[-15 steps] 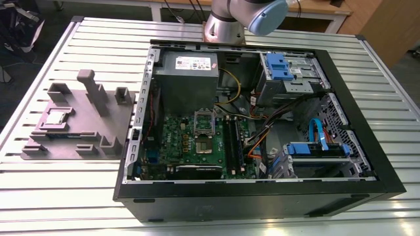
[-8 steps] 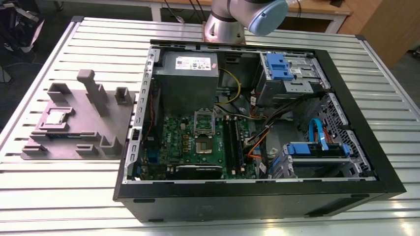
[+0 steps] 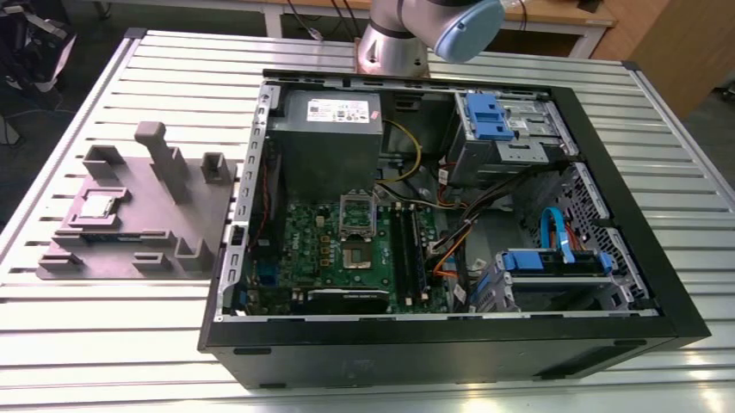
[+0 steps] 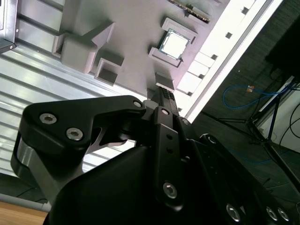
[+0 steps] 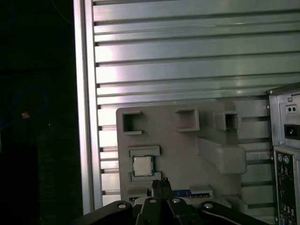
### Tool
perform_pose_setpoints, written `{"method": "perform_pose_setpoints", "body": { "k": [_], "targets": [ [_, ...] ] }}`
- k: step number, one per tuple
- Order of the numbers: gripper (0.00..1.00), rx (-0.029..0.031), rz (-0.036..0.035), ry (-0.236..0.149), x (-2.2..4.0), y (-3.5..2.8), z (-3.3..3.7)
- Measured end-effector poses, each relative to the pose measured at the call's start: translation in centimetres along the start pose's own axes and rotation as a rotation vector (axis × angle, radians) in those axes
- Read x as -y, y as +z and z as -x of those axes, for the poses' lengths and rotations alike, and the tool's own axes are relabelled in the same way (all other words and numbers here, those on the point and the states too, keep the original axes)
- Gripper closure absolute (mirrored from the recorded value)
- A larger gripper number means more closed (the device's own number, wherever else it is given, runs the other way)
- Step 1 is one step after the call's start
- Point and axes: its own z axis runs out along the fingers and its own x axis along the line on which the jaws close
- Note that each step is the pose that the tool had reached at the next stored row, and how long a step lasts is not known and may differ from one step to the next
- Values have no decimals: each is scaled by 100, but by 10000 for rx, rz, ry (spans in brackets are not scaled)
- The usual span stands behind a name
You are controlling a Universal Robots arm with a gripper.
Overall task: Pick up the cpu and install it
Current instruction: 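Reach for the cpu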
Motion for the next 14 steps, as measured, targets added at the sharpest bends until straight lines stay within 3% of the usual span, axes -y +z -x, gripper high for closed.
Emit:
{"method": "perform_pose_setpoints", "body": {
  "k": [7,14],
  "targets": [
    [90,1,1,0,0,2,-5],
    [90,0,0,0,5,4,-61]
  ]
}}
